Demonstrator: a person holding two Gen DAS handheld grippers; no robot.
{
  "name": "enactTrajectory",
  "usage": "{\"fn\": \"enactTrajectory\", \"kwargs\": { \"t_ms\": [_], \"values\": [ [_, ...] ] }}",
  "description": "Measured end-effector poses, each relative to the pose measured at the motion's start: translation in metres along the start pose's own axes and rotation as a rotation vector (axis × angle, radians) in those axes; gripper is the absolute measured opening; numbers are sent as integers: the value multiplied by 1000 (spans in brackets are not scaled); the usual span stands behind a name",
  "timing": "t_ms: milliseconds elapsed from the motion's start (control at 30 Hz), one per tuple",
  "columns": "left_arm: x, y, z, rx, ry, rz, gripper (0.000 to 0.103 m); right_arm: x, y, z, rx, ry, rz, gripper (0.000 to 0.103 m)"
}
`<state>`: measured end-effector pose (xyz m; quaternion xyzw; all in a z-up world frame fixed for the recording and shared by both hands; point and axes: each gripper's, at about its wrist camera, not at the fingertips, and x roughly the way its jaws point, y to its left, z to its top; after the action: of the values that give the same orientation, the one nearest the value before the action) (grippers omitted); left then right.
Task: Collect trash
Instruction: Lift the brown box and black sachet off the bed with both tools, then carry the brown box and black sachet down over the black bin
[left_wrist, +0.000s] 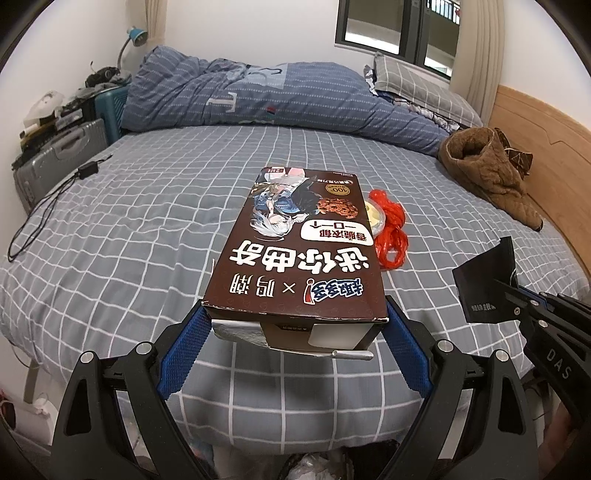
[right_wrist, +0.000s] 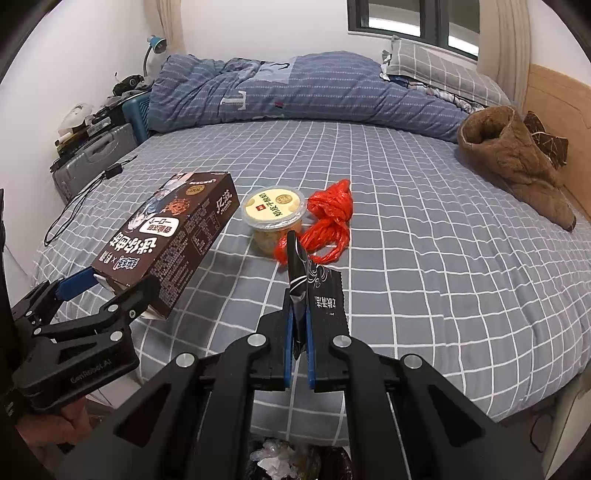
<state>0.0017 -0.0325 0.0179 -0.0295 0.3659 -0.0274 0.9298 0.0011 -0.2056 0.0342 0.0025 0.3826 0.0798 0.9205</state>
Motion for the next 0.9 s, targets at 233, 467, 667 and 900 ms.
{"fn": "enactTrajectory", "kwargs": {
  "t_ms": [233,467,667,900],
  "values": [
    [-15,5,-12,-17,7,2,88,-14,5,-8,3,-5,7,5],
    [-27,1,-23,-7,12,-1,88,-24,8,-23,9,10,11,5],
    [-37,-1,-39,-5,28,-5,88,-33,8,-34,14,17,14,5],
    [-45,-6,-61,10,52,-6,88,-41,10,-52,18,35,20,5]
  ]
}}
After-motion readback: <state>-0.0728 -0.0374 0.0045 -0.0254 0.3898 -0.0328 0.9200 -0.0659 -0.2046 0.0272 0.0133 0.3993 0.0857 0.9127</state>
